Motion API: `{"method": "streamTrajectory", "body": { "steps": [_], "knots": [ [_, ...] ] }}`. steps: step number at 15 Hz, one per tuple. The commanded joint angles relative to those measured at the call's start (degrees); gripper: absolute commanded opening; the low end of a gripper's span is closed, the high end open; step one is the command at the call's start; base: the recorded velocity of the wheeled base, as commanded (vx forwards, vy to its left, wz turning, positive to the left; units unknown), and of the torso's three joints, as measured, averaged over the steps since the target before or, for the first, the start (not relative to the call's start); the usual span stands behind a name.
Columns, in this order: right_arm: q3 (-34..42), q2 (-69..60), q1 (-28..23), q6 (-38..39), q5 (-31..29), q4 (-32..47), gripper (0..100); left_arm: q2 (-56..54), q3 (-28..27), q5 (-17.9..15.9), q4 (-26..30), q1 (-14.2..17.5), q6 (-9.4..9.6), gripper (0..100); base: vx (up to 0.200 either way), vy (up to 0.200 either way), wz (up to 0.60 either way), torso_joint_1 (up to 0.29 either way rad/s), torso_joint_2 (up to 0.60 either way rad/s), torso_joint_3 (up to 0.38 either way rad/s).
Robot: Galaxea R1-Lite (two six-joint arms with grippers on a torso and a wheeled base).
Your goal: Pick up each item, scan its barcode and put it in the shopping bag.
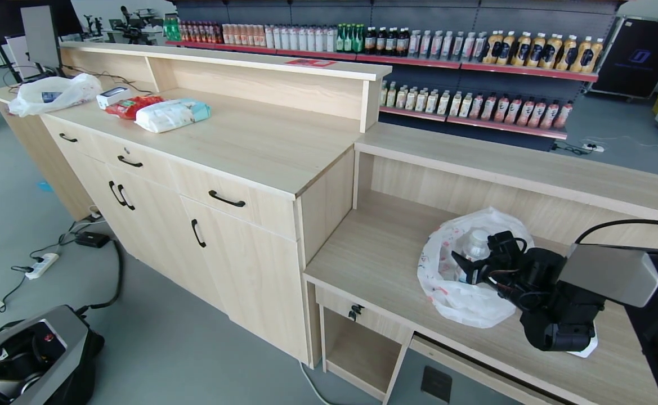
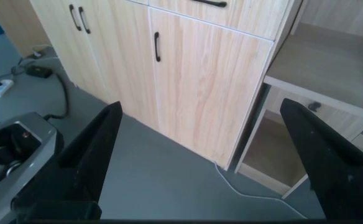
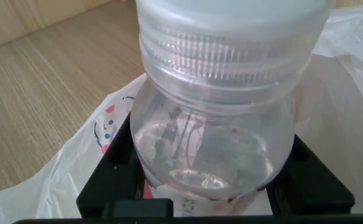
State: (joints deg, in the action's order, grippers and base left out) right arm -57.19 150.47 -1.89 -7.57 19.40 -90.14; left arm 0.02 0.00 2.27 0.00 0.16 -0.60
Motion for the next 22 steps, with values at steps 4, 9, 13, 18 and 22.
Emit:
{"method": "streamTrajectory", "body": {
  "steps": [4, 9, 13, 18, 22],
  "knots": [
    [0.3, 0.6, -0.4, -0.4, 0.0, 0.1, 0, 0.0, 0.0, 0.0, 0.0, 0.0, -0.02, 100, 0.000, 0.000, 0.00, 0.000, 0.00, 0.000],
    [1.2, 0.5, -0.5, -0.7, 0.0, 0.1, 0, 0.0, 0.0, 0.0, 0.0, 0.0, -0.02, 100, 0.000, 0.000, 0.00, 0.000, 0.00, 0.000],
    [2.3, 0.1, -0.5, -0.7, 0.0, 0.1, 100, 0.0, 0.0, 0.0, 0.0, 0.0, -0.02, 100, 0.000, 0.000, 0.00, 0.000, 0.00, 0.000],
    [6.8, -15.6, 0.9, -0.1, 0.0, 7.3, 100, 0.0, 0.0, 0.0, 0.0, 0.0, -0.02, 100, 0.000, 0.000, 0.00, 0.000, 0.00, 0.000],
    [15.2, -48.7, 2.0, -8.7, -0.1, 25.4, 100, 0.0, 0.0, 0.0, 0.0, 0.0, -0.02, 100, 0.000, 0.000, 0.00, 0.000, 0.00, 0.000]
  ]
}}
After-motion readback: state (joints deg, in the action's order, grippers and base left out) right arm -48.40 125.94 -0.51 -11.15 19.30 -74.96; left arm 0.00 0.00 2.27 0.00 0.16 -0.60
